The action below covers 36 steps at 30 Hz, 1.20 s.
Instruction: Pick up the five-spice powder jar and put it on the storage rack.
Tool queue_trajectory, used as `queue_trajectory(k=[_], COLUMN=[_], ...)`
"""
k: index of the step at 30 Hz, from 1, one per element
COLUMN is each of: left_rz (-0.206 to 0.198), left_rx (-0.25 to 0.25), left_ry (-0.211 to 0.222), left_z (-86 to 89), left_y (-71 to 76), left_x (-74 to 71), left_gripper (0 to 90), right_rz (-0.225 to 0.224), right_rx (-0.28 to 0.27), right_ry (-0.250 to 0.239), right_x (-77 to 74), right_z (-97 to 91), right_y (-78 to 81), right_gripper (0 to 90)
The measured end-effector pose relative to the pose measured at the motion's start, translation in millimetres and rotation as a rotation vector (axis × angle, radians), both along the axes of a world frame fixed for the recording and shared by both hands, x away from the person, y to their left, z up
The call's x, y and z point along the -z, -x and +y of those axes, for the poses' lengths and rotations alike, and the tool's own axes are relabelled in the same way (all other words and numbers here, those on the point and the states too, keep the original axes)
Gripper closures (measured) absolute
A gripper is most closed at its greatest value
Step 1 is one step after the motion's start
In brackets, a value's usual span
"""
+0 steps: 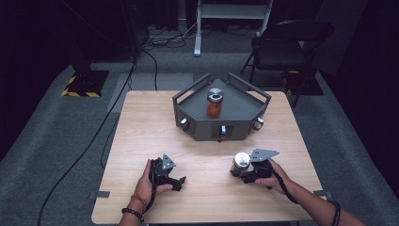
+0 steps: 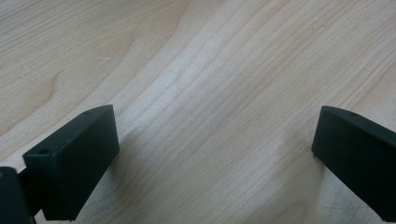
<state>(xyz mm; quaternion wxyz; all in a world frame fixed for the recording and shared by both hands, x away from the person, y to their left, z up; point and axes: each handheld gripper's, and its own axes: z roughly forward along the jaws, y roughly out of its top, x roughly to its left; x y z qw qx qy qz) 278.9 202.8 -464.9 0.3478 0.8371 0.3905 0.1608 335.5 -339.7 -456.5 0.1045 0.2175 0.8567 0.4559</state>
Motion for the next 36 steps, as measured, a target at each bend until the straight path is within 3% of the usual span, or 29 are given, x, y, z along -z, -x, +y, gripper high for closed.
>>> queue_trajectory(k=[17,36], left_rz=[0.001,0.001], left_rx=[-0.004,-0.007], left_ry=[0.000,0.000], left_z=[-0.6,-0.9], left_y=[0.6,1.0], left_x=[-0.1,-0.1], left_gripper=[0.4,0.4], right_rz=[-0.024,-0.076], right_rx=[-0.003,0.049], right_ry=[-0.015,-0.035], right_x=[-1.8,-21.2], right_z=[-0.6,-8.5], right_y=[1.2,12.0], right_gripper=[30.7,30.8])
